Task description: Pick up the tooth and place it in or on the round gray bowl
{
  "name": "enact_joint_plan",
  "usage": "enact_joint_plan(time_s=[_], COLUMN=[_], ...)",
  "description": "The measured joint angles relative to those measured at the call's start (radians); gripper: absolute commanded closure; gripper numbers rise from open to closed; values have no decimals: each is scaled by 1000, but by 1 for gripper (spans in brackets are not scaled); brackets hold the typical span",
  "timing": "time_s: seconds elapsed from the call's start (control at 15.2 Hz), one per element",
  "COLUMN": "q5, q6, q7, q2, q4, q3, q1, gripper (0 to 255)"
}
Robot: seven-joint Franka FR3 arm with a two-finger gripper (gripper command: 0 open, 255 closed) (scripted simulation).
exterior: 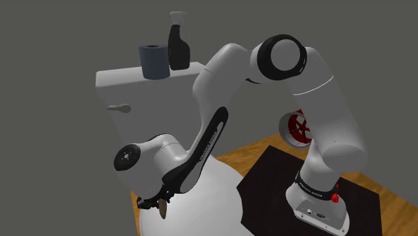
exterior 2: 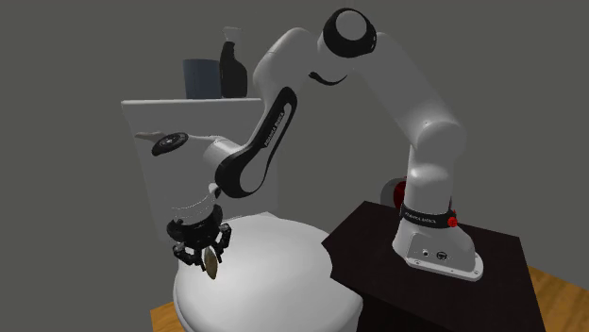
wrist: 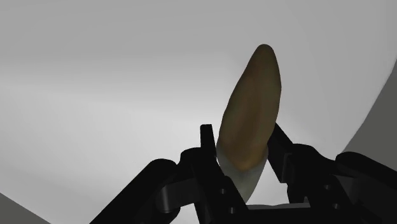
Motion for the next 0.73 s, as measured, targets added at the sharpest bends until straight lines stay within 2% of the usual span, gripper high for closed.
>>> enact_joint_plan(time_s=[0.33,0.73], q5=[-1,41], q6=[-1,-31], q7=[1,-27], q2=[1,-52], q4=[1,-19], q3=[-1,32], q1=[1,-26], gripper=[255,255])
